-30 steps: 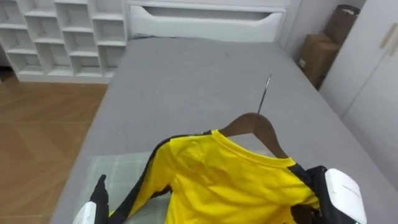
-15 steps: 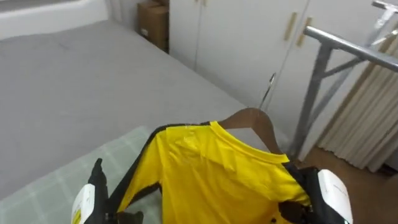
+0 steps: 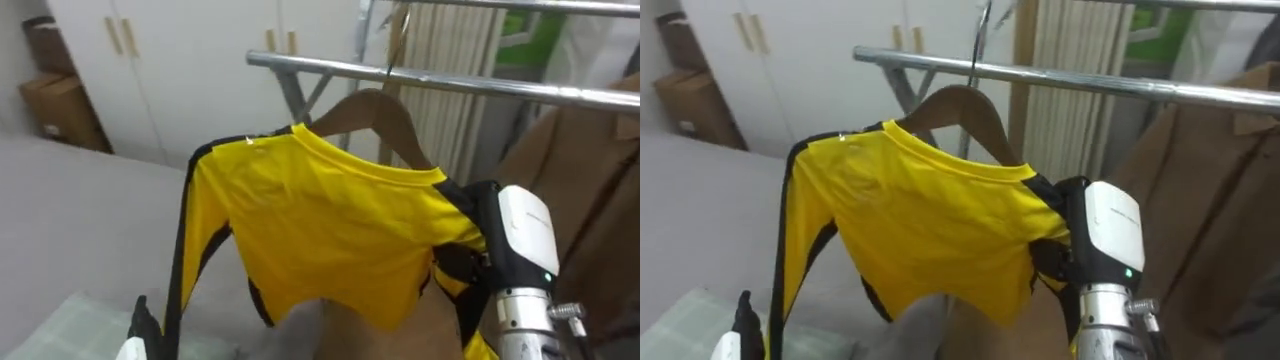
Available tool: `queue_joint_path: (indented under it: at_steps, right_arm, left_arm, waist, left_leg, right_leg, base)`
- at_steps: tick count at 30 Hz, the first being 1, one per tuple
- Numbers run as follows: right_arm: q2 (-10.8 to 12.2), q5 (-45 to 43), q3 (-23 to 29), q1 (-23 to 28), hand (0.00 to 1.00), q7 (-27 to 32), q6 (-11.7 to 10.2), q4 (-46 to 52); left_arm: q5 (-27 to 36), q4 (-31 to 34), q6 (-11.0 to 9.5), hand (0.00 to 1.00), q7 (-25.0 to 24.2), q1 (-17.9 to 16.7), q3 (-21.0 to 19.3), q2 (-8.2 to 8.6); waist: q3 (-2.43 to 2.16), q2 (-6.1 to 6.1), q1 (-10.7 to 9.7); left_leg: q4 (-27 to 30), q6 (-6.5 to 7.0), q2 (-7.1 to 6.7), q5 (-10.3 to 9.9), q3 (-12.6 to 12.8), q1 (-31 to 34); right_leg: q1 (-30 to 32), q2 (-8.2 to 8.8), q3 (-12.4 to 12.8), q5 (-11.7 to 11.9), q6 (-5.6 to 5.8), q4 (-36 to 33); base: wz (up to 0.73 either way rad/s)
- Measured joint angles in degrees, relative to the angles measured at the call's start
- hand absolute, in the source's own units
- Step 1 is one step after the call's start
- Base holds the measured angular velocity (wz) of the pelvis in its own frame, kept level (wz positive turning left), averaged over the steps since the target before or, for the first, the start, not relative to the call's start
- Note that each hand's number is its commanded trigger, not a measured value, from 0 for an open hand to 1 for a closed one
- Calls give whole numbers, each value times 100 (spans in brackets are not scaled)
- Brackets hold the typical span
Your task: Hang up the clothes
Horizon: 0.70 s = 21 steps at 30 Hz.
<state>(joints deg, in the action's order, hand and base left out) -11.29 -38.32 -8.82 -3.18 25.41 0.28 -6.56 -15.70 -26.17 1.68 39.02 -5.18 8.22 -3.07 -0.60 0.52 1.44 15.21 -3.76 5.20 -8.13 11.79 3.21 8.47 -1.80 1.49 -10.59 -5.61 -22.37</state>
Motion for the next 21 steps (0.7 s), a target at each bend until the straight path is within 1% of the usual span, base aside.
queue_joint_path:
  at_steps: [1, 2, 3, 4, 5, 8, 10, 12, 13, 15, 16, 18, 21]
  right_arm:
    - [1, 5, 0, 27, 100, -4, 14, 1]
    - [32, -15, -1, 53, 100, -14, 46, 3]
    - [67, -52, -2, 87, 100, -45, 68, 29]
    - [66, -71, -1, 121, 100, -67, 75, 75]
    - [54, -147, 1, 195, 100, -105, 104, 156]
    - [38, -417, 47, 375, 100, -185, 110, 349]
    - [37, -520, 74, 383, 100, -184, 110, 353]
    - [40, -603, 150, 431, 100, -184, 107, 403]
    - [40, -603, 175, 477, 100, -183, 107, 443]
    - [37, -557, 225, 581, 100, -183, 106, 518]
    - [33, -531, 231, 590, 100, -184, 106, 520]
    - [18, -432, 257, 632, 100, -184, 106, 528]
    - [13, -452, 270, 673, 100, -202, 106, 534]
  left_arm:
    - [20, 0, 0, 0, 30, 11, 0, -12]
    - [75, 4, 2, 0, 90, 49, -1, -20]
    - [186, 4, 0, 0, 98, 113, 7, -29]
    - [214, 4, 0, 0, 101, 138, 15, -32]
    - [242, 4, -1, 0, 100, 166, 25, -35]
    - [246, -34, -11, 0, 111, 151, 34, -85]
    - [251, -51, -20, 0, 95, 140, 35, -147]
    - [249, -96, -34, 0, 7, 112, 1, -264]
    - [249, -96, -34, 0, -7, 103, -18, -278]
    - [251, -93, -36, 0, -81, 96, -112, -339]
    - [258, -91, -37, 0, -91, 98, -135, -348]
    - [269, -89, -48, 0, -156, 124, -132, -421]
    - [253, -81, -109, 0, -209, 125, -131, -443]
  waist:
    - [13, 31, -48]
    - [28, 56, -150]
    - [35, 73, -264]
    - [35, 74, -299]
    - [37, 76, -320]
    - [50, 88, -324]
    - [63, 109, -341]
    - [69, 121, -370]
    - [70, 122, -390]
    - [91, 157, -429]
    - [94, 161, -449]
    - [109, 186, -525]
    - [116, 201, -543]
  left_leg:
    - [-11, 8, -13, -2, 32, -34]
    - [-84, 27, -28, -15, 64, -103]
    - [-112, 50, -47, -28, 78, -108]
    - [-148, 61, -60, -35, 89, -116]
    - [-209, 85, -81, -49, 161, -155]
    - [-259, 135, -102, -145, 366, -248]
    - [-261, 152, -104, -207, 460, -281]
    - [-263, 167, -106, -275, 590, -307]
    - [-263, 174, -108, -286, 616, -308]
    - [-265, 192, -107, -330, 690, -354]
    - [-264, 188, -103, -345, 702, -357]
    - [-265, 199, -98, -373, 721, -367]
    - [-330, 203, -102, -377, 800, -483]
  right_leg:
    - [-8, 2, 46, 1, 10, 4]
    - [-33, -14, 119, 20, 48, 90]
    - [-44, -10, 151, 49, 94, 185]
    - [-42, -5, 166, 54, 104, 208]
    - [-50, 4, 199, 64, 143, 267]
    - [-57, 0, 374, 43, 196, 280]
    - [-53, -20, 484, 34, 216, 289]
    - [-44, -36, 602, 20, 247, 269]
    - [-56, -34, 607, 23, 254, 263]
    - [-69, -37, 635, 32, 270, 278]
    - [-74, -39, 632, 32, 271, 289]
    - [-125, -39, 632, 47, 300, 387]
    - [-181, -38, 615, 52, 308, 480]
  base:
    - [-37]
    - [-23]
    - [-18]
    - [-15]
    - [-19]
    - [-31]
    - [-29]
    - [-27]
    - [-16]
    - [-18]
    - [-13]
    - [-6]
    - [-13]
